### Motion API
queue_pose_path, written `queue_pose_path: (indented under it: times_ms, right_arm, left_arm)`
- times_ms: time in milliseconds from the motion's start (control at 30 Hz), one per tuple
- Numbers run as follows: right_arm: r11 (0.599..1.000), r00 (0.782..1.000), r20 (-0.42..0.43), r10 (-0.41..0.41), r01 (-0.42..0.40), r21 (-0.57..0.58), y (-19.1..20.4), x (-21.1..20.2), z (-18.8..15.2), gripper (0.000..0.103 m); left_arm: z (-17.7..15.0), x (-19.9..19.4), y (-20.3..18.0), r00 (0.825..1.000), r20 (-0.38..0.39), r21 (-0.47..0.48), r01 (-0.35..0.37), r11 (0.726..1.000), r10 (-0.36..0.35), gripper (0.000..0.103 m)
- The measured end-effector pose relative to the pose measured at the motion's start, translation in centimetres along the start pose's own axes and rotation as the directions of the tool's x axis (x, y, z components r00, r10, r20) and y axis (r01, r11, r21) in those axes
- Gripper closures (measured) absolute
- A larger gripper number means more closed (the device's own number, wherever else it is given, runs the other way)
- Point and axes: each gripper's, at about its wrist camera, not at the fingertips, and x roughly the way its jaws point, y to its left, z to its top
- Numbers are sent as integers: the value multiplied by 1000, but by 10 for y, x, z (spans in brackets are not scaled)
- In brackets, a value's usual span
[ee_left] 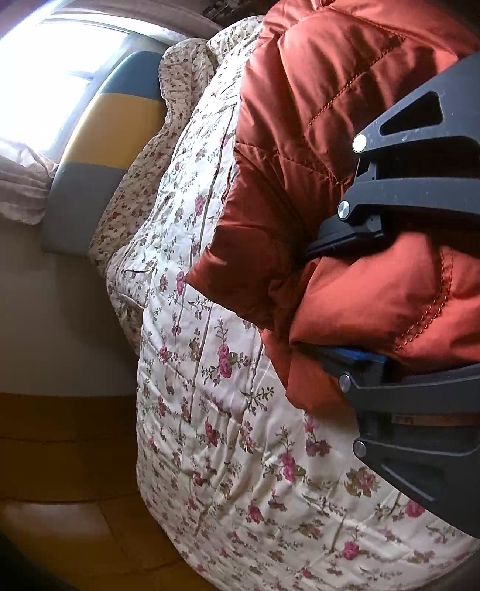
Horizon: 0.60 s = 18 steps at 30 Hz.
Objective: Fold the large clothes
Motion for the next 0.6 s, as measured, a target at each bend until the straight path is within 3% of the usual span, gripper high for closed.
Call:
queue_pose_path:
  times_ms: [167, 333, 433, 533, 600]
  right_arm:
    - [1000, 1000, -1, -10, 10, -1, 1, 3, -1, 59]
    - [1000, 1000, 0, -20, 20, -5, 1, 3, -1, 59]
    - [1000, 1000, 3, -23, 23, -6, 2, 2, -1, 58]
    - [1000, 1000, 5, -27, 28, -8, 3, 2, -1, 58]
    - [1000, 1000, 6, -30, 30, -9, 3, 1, -1, 58]
  left_arm:
    - [-1, 4, 0, 1000, -4, -7, 8, 1000, -8, 62]
    - [2, -4, -3, 1000, 0, 6, -28, 1000, 28, 61]
    - [4, -30, 0, 999, -9, -69, -47, 996, 46, 59]
    - [7, -75, -8, 993, 91, -166, -56, 985, 72, 58]
    - [13, -102, -31, 984, 170, -151, -34, 988, 59, 58]
